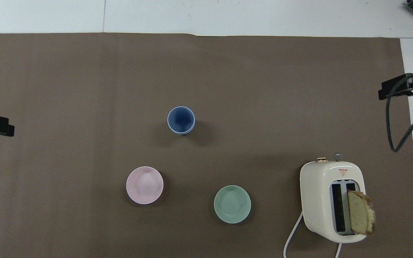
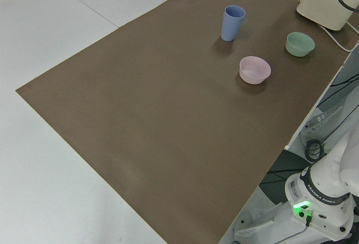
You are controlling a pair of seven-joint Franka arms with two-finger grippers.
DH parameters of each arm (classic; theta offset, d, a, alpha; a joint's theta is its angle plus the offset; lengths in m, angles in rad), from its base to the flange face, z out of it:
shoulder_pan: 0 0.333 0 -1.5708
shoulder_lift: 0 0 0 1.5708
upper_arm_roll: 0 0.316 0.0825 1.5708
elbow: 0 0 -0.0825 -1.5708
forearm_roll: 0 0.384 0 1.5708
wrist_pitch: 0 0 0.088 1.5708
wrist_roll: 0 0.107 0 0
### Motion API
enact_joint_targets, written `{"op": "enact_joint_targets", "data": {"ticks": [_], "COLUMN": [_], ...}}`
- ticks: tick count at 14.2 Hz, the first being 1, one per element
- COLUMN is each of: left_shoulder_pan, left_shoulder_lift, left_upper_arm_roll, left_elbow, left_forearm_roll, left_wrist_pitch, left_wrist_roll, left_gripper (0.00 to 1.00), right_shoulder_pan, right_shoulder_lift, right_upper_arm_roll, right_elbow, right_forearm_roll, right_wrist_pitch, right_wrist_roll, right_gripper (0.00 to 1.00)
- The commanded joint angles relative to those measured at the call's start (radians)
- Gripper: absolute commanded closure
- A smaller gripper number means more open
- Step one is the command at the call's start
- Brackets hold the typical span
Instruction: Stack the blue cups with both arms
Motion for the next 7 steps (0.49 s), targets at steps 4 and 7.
{"op": "enact_joint_targets", "data": {"ticks": [4, 7], "left_shoulder_pan": [0.006, 0.006], "left_shoulder_lift": [-0.02, -0.02], "left_upper_arm_roll": [0.0, 0.0], "left_elbow": [-0.015, -0.015], "left_forearm_roll": [-0.01, -0.01], "left_wrist_pitch": [-0.011, -0.011], "left_wrist_roll": [0.007, 0.007], "left_gripper": [0.0, 0.0], "right_shoulder_pan": [-0.004, -0.013], "right_shoulder_lift": [-0.021, -0.02], "right_upper_arm_roll": [0.016, 0.017], "right_elbow": [-0.028, -0.028], "right_forearm_roll": [0.004, 0.006], "right_wrist_pitch": [0.007, 0.009], "right_wrist_roll": [-0.017, -0.017], "right_gripper": [0.0, 0.0]}}
